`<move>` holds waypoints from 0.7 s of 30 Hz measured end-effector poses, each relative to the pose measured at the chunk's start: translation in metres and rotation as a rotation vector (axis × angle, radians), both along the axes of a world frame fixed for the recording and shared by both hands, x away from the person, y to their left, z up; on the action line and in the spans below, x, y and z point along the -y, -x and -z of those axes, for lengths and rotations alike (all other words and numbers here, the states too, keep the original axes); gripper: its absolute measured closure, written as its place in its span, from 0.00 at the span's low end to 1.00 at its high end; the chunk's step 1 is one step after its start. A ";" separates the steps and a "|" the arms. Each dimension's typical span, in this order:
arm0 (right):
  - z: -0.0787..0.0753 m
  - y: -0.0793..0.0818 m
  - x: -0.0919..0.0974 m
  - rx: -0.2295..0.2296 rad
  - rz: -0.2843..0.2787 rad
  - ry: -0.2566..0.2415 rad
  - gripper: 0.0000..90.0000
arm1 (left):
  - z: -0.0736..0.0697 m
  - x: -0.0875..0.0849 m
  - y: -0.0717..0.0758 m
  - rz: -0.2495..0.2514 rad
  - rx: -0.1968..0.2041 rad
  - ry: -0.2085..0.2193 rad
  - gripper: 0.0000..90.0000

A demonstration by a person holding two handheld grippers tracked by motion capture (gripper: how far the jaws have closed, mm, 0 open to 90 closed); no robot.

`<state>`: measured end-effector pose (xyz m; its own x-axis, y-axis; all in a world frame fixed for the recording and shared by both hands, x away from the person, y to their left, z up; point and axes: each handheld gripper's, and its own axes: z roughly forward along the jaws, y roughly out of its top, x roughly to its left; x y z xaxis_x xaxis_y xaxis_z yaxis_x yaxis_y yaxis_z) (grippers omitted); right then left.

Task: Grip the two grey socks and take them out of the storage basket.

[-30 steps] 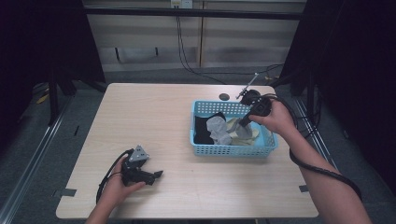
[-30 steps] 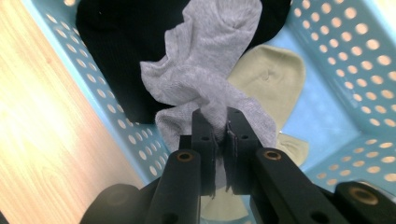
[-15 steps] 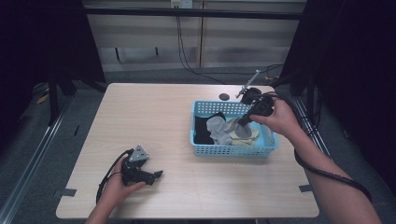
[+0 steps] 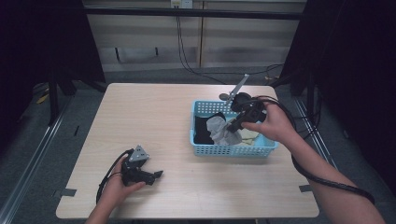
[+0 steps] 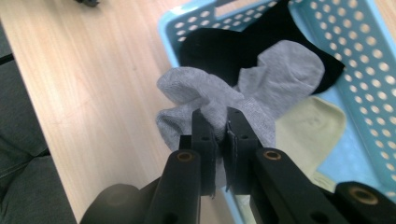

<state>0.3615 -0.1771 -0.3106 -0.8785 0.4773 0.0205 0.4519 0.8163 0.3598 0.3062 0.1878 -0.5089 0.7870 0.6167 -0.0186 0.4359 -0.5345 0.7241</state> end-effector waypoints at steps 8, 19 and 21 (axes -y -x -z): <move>0.003 0.015 -0.021 -0.003 -0.074 -0.014 0.94 | 0.000 0.000 0.000 0.000 -0.001 0.000 0.14; 0.020 0.038 -0.053 -0.033 -0.168 -0.034 0.94 | 0.000 -0.001 0.000 0.007 -0.001 -0.010 0.14; 0.029 0.041 -0.060 -0.053 -0.188 -0.023 0.93 | 0.000 -0.001 0.000 0.007 -0.001 -0.010 0.14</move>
